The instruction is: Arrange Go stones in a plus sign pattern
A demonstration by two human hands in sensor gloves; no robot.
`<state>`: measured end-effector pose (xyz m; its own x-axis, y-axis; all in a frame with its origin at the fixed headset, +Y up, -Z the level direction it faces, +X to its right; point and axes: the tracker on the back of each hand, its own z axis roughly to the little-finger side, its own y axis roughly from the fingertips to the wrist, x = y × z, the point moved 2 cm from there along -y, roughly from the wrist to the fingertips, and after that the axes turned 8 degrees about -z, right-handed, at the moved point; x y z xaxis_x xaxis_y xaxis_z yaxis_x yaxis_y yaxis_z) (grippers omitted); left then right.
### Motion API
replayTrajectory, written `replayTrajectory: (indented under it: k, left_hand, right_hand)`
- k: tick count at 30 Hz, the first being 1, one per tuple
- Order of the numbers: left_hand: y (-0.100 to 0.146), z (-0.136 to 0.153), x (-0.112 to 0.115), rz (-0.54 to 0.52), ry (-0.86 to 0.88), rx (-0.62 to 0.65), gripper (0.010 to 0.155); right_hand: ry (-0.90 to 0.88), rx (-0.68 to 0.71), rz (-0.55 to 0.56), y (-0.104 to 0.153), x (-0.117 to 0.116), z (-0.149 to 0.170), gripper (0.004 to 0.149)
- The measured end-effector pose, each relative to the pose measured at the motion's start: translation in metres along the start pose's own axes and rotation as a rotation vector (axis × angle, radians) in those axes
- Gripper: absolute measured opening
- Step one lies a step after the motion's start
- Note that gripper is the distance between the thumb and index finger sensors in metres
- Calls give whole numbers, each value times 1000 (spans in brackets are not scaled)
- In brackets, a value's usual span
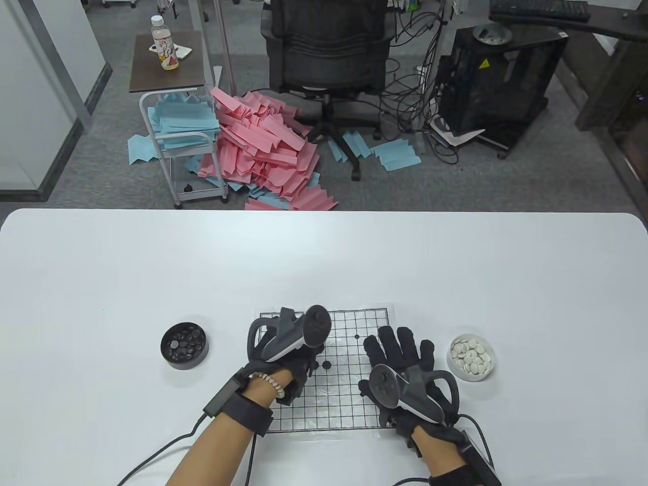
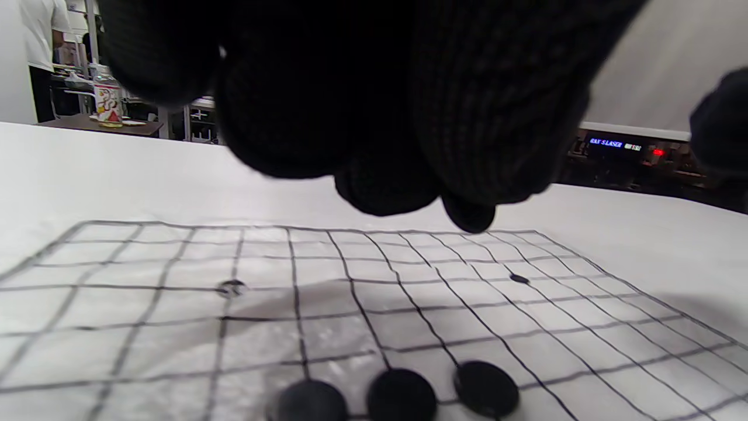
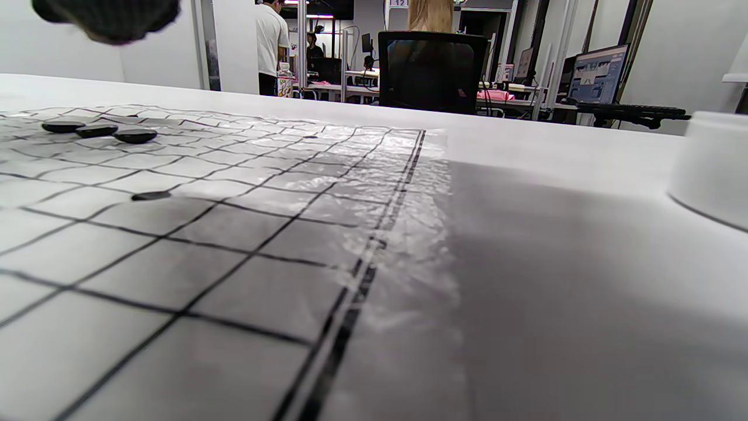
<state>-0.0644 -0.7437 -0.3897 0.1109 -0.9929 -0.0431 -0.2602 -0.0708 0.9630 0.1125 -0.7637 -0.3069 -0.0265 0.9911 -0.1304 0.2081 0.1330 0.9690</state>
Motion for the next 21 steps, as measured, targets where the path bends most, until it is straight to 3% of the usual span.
replayTrajectory:
  k: [5, 11, 17, 21]
  left_hand:
    - [-5, -24, 24, 63, -33, 21, 39]
    - [-6, -32, 38, 74, -66, 30, 38]
    - [-4, -30, 42, 80, -34, 15, 38]
    - [1, -25, 31, 44, -4, 19, 43]
  right_hand:
    - [0, 1, 3, 0, 0, 0, 83]
    - [-2, -1, 5, 0, 0, 1, 83]
    - [-2, -1, 5, 0, 0, 1, 83]
    - [0, 0, 4, 0, 0, 1, 83]
